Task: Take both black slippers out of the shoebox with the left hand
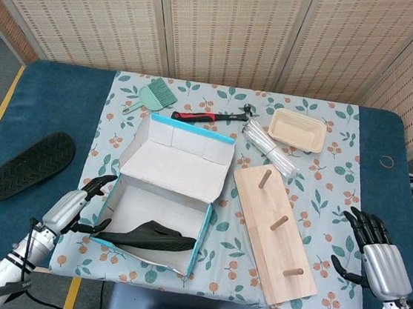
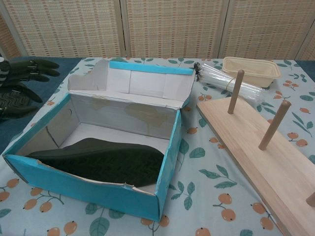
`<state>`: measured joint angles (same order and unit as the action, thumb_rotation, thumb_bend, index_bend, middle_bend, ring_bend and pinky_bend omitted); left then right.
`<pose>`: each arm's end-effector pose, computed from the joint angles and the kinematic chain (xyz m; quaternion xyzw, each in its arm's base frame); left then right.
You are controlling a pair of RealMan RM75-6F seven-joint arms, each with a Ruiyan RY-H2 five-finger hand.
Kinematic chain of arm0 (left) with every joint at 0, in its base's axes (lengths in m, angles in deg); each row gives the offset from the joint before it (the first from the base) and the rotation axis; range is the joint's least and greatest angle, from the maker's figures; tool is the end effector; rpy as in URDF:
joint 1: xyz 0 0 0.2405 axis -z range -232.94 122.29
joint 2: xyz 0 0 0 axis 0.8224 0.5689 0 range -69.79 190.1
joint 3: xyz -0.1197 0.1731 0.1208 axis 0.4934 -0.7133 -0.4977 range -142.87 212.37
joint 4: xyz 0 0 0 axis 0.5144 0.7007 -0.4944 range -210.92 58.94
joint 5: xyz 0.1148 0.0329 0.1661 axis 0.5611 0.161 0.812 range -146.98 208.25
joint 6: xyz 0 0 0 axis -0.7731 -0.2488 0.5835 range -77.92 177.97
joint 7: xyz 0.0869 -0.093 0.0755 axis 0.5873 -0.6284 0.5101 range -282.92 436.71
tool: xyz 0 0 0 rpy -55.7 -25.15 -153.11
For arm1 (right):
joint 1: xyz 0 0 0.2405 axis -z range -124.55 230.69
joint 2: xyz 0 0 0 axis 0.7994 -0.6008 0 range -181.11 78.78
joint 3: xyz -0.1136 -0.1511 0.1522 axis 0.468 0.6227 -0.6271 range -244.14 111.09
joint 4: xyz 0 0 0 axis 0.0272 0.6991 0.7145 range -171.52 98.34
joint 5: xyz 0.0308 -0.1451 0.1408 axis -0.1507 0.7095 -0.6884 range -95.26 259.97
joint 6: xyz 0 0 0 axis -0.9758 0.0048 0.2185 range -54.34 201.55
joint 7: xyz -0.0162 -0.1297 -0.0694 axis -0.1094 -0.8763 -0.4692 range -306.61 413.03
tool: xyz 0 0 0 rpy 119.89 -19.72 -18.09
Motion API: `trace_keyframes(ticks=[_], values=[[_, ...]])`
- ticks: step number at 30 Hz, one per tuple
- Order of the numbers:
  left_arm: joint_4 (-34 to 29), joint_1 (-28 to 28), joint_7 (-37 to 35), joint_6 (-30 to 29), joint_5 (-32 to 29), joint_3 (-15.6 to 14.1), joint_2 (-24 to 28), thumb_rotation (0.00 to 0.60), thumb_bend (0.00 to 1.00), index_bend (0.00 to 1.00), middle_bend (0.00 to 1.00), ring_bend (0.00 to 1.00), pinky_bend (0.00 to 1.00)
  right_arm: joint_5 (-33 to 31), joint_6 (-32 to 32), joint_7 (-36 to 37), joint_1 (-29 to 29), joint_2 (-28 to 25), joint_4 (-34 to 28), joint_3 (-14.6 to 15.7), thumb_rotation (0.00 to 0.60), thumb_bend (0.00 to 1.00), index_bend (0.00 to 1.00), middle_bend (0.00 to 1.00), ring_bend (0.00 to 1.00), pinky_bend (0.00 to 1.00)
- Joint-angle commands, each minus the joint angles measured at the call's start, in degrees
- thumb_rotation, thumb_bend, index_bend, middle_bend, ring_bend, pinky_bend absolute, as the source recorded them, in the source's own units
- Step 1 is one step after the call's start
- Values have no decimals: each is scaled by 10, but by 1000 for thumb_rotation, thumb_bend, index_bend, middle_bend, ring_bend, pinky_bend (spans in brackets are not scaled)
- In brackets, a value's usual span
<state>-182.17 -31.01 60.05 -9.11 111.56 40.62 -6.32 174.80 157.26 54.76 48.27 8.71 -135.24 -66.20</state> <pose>-0.1854 0.2516 0.0748 -0.6151 -0.5713 -0.4549 0.2971 -0.2721 -0.1691 0.1538 0.6307 -0.4046 0.4008 0.5271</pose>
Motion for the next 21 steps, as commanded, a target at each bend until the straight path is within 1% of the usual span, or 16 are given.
trace_keyframes(ticks=[1, 6, 8, 12, 15, 21], values=[[0, 40, 130, 45, -61, -2, -34, 600, 361, 0, 1, 0, 214, 6, 6, 16, 2, -8, 0, 2, 433, 269, 0, 0, 0, 0], [-23, 56, 262, 30, -103, -11, -83, 600, 357, 0, 0, 0, 192, 20, 19, 53, 6, -22, 3, 6, 433, 269, 0, 0, 0, 0], [-30, 63, 306, 23, -122, -11, -102, 600, 356, 0, 0, 0, 192, 26, 24, 68, 7, -28, 5, 8, 434, 269, 0, 0, 0, 0], [-38, 77, 374, 20, -159, -16, -121, 600, 357, 0, 0, 0, 190, 38, 31, 89, 9, -35, 8, 13, 434, 269, 0, 0, 0, 0], [-48, 80, 394, 14, -175, -19, -127, 600, 356, 0, 0, 0, 189, 46, 36, 98, 10, -38, 10, 15, 433, 269, 0, 0, 0, 0], [-72, 83, 398, -4, -183, -12, -125, 600, 358, 0, 0, 0, 190, 55, 37, 103, 10, -40, 11, 20, 433, 269, 0, 0, 0, 0]])
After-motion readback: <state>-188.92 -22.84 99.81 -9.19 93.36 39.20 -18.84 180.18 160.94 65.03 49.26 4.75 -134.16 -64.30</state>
